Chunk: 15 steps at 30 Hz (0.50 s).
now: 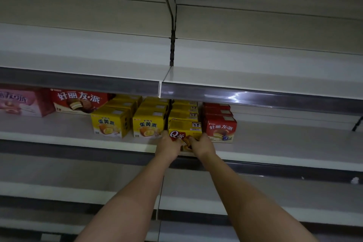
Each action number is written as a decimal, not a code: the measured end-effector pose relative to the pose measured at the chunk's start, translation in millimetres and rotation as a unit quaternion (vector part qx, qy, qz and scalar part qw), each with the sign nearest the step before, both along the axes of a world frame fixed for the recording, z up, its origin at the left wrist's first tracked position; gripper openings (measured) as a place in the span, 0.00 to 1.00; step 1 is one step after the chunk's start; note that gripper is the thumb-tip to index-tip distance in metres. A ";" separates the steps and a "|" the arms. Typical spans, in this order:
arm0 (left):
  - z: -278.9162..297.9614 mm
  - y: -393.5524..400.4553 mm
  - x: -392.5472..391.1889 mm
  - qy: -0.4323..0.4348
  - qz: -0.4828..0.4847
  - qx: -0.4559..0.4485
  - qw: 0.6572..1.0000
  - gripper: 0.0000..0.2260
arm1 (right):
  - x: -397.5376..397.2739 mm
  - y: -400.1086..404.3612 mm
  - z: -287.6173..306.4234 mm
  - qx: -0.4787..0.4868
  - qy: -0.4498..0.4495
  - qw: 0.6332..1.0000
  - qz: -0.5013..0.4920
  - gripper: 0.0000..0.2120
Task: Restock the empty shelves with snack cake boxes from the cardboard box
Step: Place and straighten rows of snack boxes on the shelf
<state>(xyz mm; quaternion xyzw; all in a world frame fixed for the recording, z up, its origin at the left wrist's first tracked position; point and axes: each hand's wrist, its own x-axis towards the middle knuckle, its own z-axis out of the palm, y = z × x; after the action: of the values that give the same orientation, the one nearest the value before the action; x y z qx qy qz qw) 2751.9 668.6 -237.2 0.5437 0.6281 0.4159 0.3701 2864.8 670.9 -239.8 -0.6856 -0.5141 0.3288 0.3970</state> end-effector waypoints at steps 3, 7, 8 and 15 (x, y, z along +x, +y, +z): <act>2.7 2.4 0.8 -0.037 -0.009 -0.001 0.999 0.19 | -1.2 2.4 1.3 0.001 0.023 1.000 0.010 0.21; 0.9 2.8 1.4 -0.084 -0.010 -0.013 0.996 0.23 | -1.8 2.7 1.6 0.004 0.055 0.998 0.024 0.23; 0.7 3.4 1.5 -0.087 -0.010 -0.012 0.996 0.23 | -2.4 2.5 2.4 0.006 0.067 0.997 0.028 0.24; 3.7 2.3 -1.8 -0.063 -0.028 -0.009 0.998 0.17 | -1.6 -1.8 4.3 -0.004 0.111 0.993 0.050 0.24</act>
<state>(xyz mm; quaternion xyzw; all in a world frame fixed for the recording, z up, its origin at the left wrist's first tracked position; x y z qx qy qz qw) 2750.0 670.8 -233.5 0.5302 0.5916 0.4332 0.4256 2863.2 669.0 -235.5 -0.6195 -0.4992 0.4244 0.4323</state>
